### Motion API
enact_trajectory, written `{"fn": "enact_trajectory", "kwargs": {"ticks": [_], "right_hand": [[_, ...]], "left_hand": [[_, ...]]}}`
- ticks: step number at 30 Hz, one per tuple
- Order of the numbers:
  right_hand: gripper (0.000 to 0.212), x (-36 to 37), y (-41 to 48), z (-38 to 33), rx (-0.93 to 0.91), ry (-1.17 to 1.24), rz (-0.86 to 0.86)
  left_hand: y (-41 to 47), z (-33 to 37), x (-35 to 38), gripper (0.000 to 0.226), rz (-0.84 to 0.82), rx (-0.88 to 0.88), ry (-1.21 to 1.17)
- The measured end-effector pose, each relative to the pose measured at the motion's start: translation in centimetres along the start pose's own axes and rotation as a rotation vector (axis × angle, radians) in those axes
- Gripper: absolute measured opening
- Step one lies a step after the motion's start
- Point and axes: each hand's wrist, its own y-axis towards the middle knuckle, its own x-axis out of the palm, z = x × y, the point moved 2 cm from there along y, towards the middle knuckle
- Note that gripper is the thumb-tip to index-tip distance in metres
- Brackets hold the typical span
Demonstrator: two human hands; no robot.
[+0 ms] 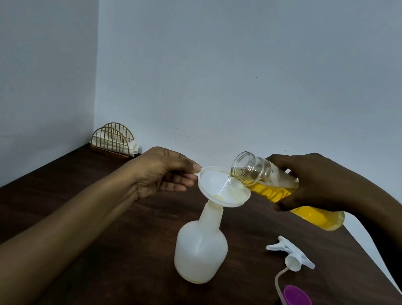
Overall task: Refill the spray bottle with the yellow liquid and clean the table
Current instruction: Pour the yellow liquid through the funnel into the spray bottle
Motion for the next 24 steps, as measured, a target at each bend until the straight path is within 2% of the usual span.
{"fn": "enact_trajectory", "kwargs": {"ticks": [24], "right_hand": [[0.055, -0.07, -0.06, -0.25, -0.016, -0.014, -0.017]], "left_hand": [[-0.06, -0.03, -0.09, 0.009, -0.002, 0.0, -0.011]]}}
